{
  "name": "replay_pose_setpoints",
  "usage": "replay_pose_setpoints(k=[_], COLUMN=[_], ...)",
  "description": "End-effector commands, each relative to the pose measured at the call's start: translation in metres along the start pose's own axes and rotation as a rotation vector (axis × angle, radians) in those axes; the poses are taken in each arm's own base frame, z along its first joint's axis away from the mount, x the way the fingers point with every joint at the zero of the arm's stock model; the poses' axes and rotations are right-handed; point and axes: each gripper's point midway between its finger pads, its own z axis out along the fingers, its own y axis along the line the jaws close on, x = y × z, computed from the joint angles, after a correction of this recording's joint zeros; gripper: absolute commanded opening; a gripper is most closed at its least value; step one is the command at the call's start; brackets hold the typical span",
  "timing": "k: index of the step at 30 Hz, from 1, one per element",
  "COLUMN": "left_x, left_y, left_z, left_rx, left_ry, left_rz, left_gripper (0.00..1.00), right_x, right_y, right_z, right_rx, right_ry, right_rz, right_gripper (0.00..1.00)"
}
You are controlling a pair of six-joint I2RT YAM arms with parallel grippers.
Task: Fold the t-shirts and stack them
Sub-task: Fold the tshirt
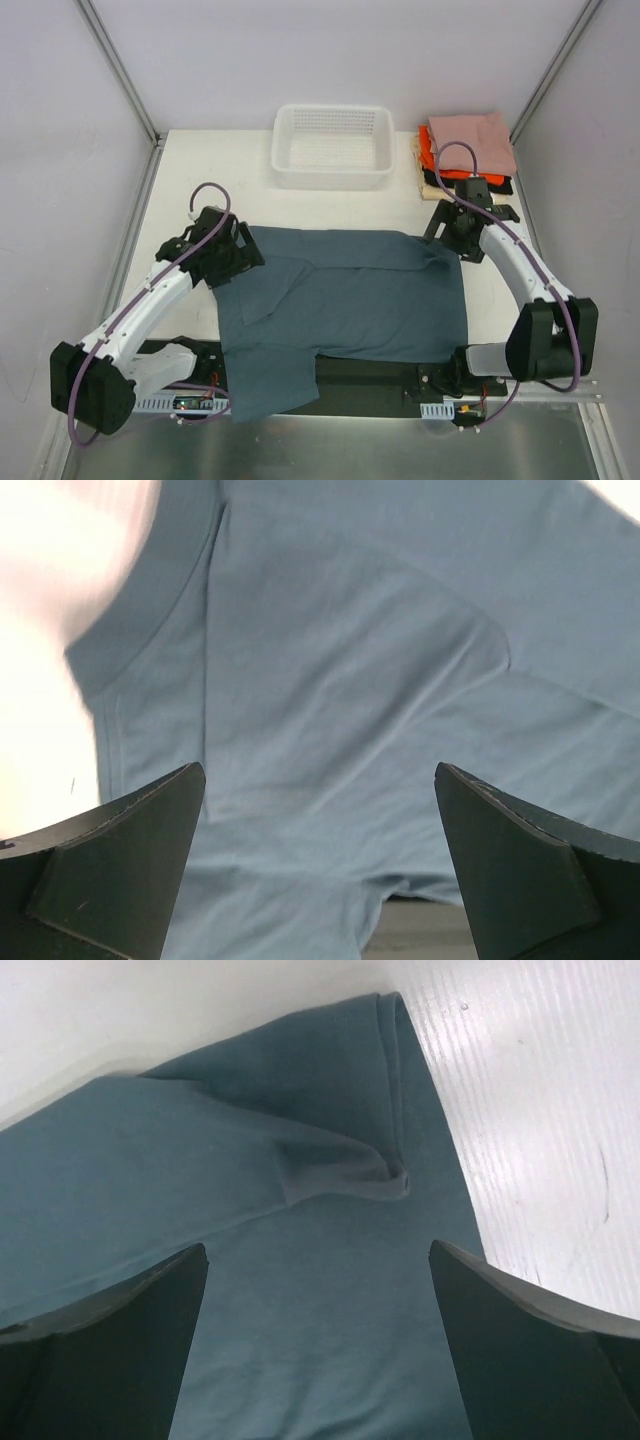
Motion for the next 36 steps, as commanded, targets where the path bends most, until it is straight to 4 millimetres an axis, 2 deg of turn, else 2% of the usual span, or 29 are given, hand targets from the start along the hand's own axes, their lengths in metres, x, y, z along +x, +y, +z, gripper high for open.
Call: replay_pose_setpoints(k=[1, 3, 4, 6, 7, 9, 12, 13, 14, 20, 22, 23, 24, 27, 29, 30, 32, 33, 35, 36], left_x=[-0.044, -0.054, -0.056, -0.062, -0.061, -0.065, -0.065, -0.064, -0.064, -0.068, -0.068, -0.071, -0.071, -0.072, -0.074, -0.076, -0.078, -0.076, -0.078, -0.077], left_y=[-0.03, -0.038, -0.035, -0.042, -0.039, -0.041, -0.033, -0.029, -0.025, -0.009, -0.008, -0.01, -0.01, -0.01, -0.01, -0.011, -0.011, -0.009, -0.007, -0.006], left_z=[0.011, 0.018, 0.03, 0.04, 0.052, 0.061, 0.077, 0.082, 0.084, 0.099, 0.102, 0.102, 0.103, 0.107, 0.11, 0.112, 0.117, 0.121, 0.124, 0.126], left_rx=[0.045, 0.05, 0.024, 0.035, 0.009, -0.003, -0.051, -0.068, -0.082, -0.117, -0.123, -0.12, -0.122, -0.129, -0.131, -0.128, -0.135, -0.143, -0.147, -0.149], left_ry=[-0.123, -0.138, -0.118, -0.108, -0.077, -0.065, -0.033, -0.024, -0.022, -0.005, 0.0, -0.004, -0.002, 0.002, 0.004, -0.001, 0.003, 0.013, 0.021, 0.031], left_rz=[0.054, 0.063, 0.062, 0.06, 0.059, 0.064, 0.055, 0.053, 0.045, 0.027, 0.029, 0.031, 0.032, 0.027, 0.021, 0.019, 0.014, 0.016, 0.005, -0.001], left_gripper=[0.99, 0.99, 0.99, 0.99, 0.99, 0.99, 0.99, 0.99, 0.99, 0.99, 0.99, 0.99, 0.99, 0.99, 0.99, 0.99, 0.99, 0.99, 0.99, 0.99], right_x=[-0.005, -0.001, 0.001, -0.002, -0.001, -0.001, 0.009, 0.013, 0.018, 0.039, 0.044, 0.042, 0.043, 0.035, 0.028, 0.027, 0.019, 0.015, -0.001, -0.006], right_y=[-0.006, -0.005, -0.011, -0.009, -0.012, -0.005, -0.005, -0.003, -0.003, -0.012, -0.019, -0.021, -0.023, -0.023, -0.022, -0.022, -0.022, -0.024, -0.02, -0.016], right_z=[0.015, 0.026, 0.032, 0.041, 0.045, 0.047, 0.053, 0.054, 0.056, 0.059, 0.062, 0.064, 0.065, 0.067, 0.066, 0.066, 0.065, 0.065, 0.062, 0.059], right_rx=[0.097, 0.081, 0.072, 0.017, 0.017, -0.042, -0.069, -0.078, -0.086, -0.068, -0.038, -0.032, -0.024, -0.03, -0.036, -0.037, -0.042, -0.042, -0.08, -0.115], right_ry=[0.067, 0.119, 0.14, 0.155, 0.159, 0.186, 0.246, 0.262, 0.276, 0.325, 0.321, 0.305, 0.299, 0.271, 0.253, 0.251, 0.226, 0.21, 0.156, 0.144], right_rz=[0.088, 0.152, 0.195, 0.266, 0.28, 0.311, 0.352, 0.369, 0.384, 0.438, 0.449, 0.461, 0.469, 0.478, 0.461, 0.452, 0.426, 0.387, 0.329, 0.28], right_gripper=[0.97, 0.97, 0.98, 0.99, 0.95, 0.94, 0.86, 0.78, 0.75, 0.68, 0.57, 0.54, 0.46, 0.36, 0.33, 0.28, 0.23, 0.17, 0.12, 0.03])
